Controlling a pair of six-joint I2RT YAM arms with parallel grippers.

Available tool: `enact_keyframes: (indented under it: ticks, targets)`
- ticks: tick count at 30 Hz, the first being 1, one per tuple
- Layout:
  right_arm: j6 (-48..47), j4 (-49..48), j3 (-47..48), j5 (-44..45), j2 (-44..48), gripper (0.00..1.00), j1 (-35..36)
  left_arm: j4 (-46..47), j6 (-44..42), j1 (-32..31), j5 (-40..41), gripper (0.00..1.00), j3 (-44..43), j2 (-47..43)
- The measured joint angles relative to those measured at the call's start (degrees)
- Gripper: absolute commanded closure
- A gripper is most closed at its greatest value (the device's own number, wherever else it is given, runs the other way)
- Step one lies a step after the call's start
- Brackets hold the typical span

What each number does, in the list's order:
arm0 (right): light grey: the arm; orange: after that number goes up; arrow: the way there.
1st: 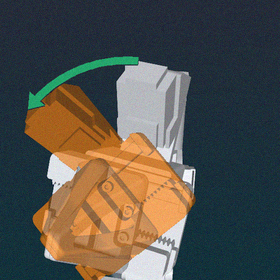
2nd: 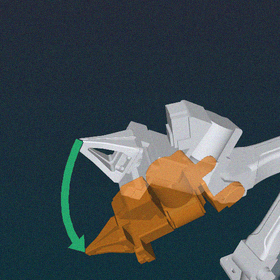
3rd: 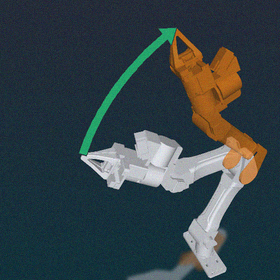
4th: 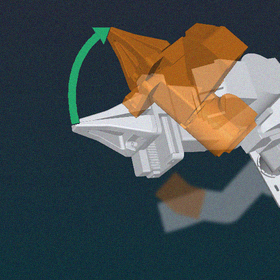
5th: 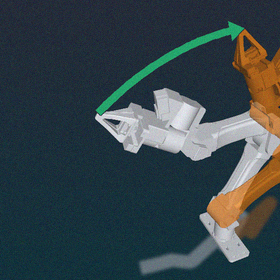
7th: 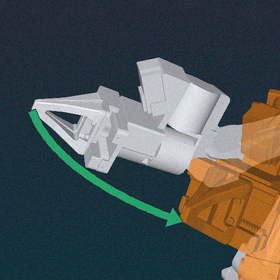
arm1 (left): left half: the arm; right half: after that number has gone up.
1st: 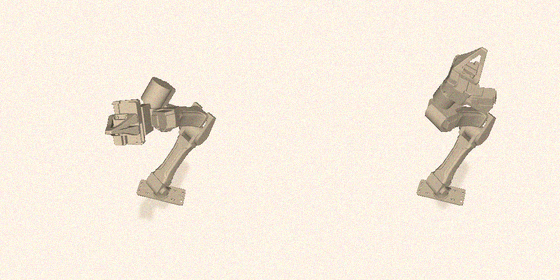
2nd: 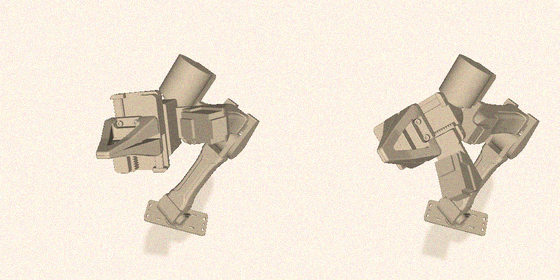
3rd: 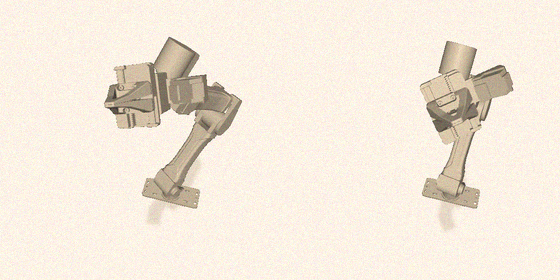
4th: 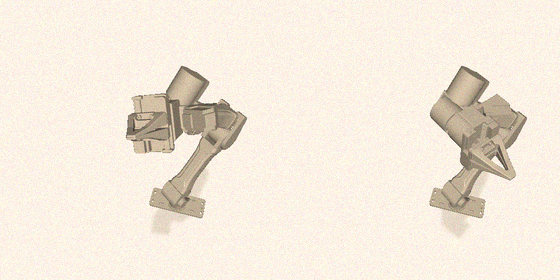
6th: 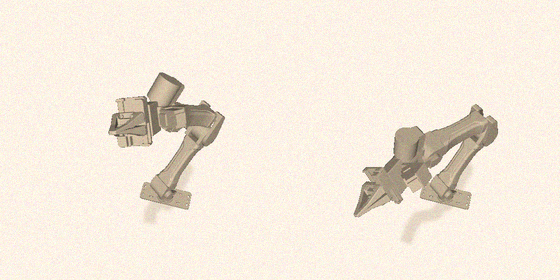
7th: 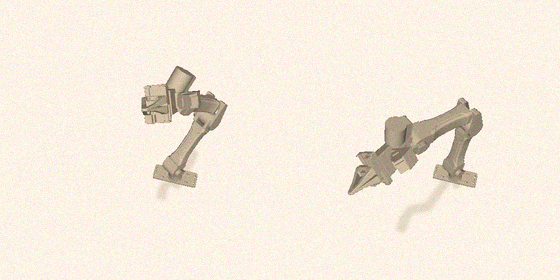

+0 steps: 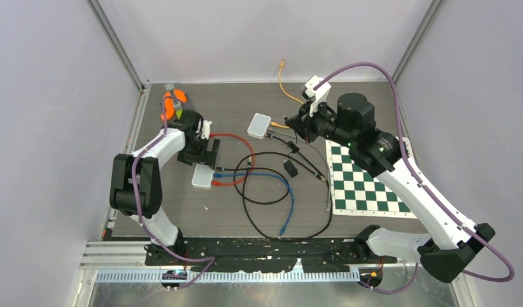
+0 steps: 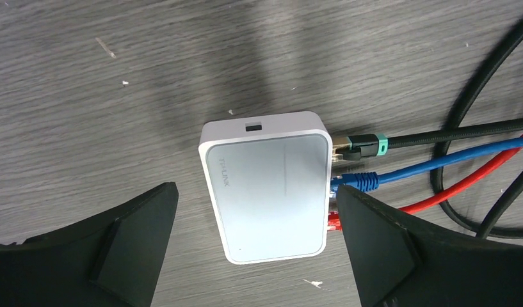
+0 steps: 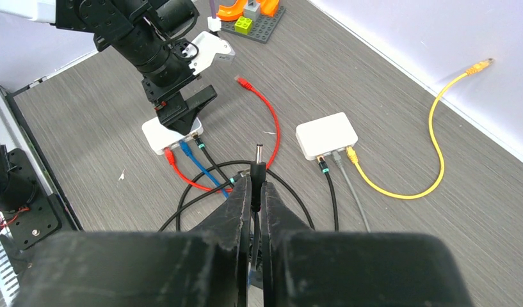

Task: Insert the plug into the switch port
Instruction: Pick up the switch port at the center of the board.

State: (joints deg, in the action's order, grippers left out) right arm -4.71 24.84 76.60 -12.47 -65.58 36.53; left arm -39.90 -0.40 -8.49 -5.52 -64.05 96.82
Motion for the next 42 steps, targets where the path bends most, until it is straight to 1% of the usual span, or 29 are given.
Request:
enact_keyframes:
  ticks: [4,7,9,15,17,27,35,39,42]
  targets:
    - [-0.07,-0.44,-0.28,0.15,0.63,0.95,0.00,0.52,0.57,-0.02,0.11,0.11,0.00,-0.04]
    - [-0.76,-0.35,-0.74,0.17,0.90,0.95,-0.02,0.33,1.51,-0.26,0.13,0.13,0.00,-0.02]
    - [-1.18,-0.33,-0.94,0.17,0.96,0.95,-0.02,0.42,1.75,-0.48,0.33,0.21,0.09,-0.02]
    - [-1.88,-0.28,-0.98,0.20,1.51,0.95,-0.02,1.31,3.43,-1.40,0.63,0.16,2.38,-0.02]
    - [-2.08,-0.28,-1.03,0.20,1.92,0.95,-0.02,1.01,3.91,-1.97,1.14,0.16,2.64,0.00]
    - [-2.56,-0.31,-1.60,0.85,5.40,0.95,-0.02,0.46,4.68,-4.09,3.61,0.29,2.32,0.22]
    - [-2.69,-0.17,-2.73,1.68,6.84,0.95,-0.02,-1.97,4.42,-5.14,4.28,0.32,-1.01,2.84]
    - [-2.64,-0.13,-2.95,1.86,7.08,0.95,-0.02,-2.99,4.35,-5.66,4.24,0.40,-3.48,4.79]
    - [-2.64,-0.09,-2.95,1.88,7.10,0.95,-0.02,-3.26,4.13,-5.77,4.15,0.44,-4.22,5.38]
